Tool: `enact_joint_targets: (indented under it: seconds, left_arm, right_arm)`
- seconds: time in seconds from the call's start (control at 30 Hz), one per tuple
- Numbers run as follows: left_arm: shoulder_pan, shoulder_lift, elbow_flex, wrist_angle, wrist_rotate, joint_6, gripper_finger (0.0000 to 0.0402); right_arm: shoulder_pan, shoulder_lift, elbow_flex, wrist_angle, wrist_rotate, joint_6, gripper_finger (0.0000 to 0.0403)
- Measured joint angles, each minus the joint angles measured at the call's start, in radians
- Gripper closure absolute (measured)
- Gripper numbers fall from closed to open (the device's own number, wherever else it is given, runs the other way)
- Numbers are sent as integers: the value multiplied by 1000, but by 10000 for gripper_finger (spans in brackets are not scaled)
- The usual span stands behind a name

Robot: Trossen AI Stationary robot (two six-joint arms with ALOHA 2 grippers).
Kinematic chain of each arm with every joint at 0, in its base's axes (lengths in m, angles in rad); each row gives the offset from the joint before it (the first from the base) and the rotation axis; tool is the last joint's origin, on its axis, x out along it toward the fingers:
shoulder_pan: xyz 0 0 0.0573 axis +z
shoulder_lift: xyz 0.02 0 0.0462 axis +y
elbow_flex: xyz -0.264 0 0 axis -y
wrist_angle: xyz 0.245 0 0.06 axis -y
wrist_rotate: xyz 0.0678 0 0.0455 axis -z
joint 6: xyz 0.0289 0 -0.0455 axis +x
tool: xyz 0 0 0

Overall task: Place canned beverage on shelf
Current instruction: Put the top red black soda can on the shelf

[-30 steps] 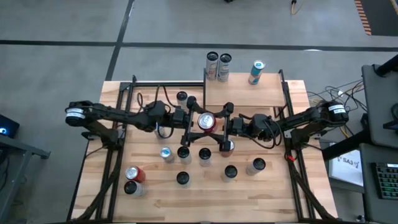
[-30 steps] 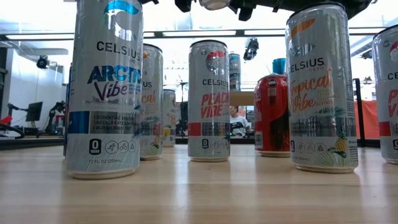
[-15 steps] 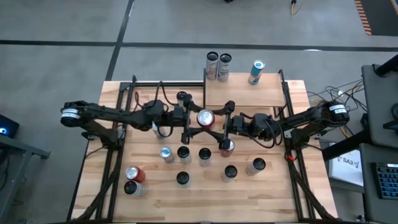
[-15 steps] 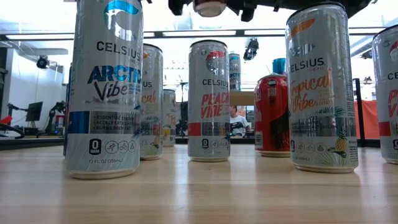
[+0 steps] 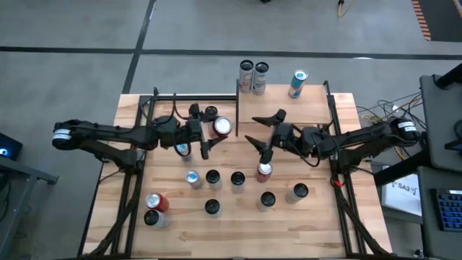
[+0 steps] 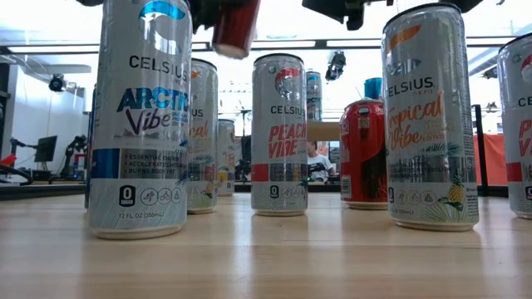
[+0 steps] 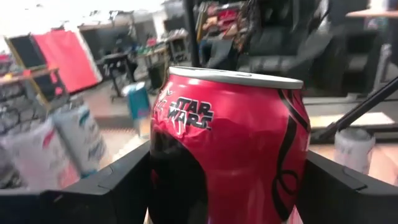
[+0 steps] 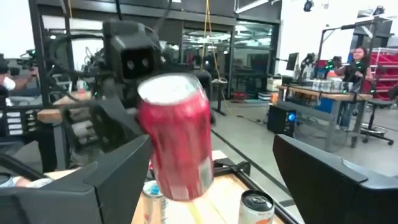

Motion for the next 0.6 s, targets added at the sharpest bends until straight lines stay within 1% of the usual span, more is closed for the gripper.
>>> enact_joint_targets:
  seconds: [0.1, 0.23, 0.3, 0.4, 0.57, 0.6]
  left_arm:
    - [0, 4, -39, 6, -34, -38, 115]
    - [-1, 38, -48, 16, -91, -52, 115]
    - [-1, 57, -48, 31, -93, -51, 115]
    - [-1, 74, -48, 38, -106, -44, 115]
    - [-1, 81, -46, 52, -119, -27, 115]
    - [-1, 77, -45, 50, -118, -24, 115]
  right_arm:
    - [7, 12, 67, -97, 1, 0, 75]
    - [7, 75, 207, -303, 16, -10, 74]
    - [7, 111, 284, -417, 16, -20, 74]
    - [7, 168, 405, -545, 25, -24, 74]
    - [7, 269, 589, -750, 146, -16, 74]
    - [7, 288, 624, -771, 153, -7, 74]
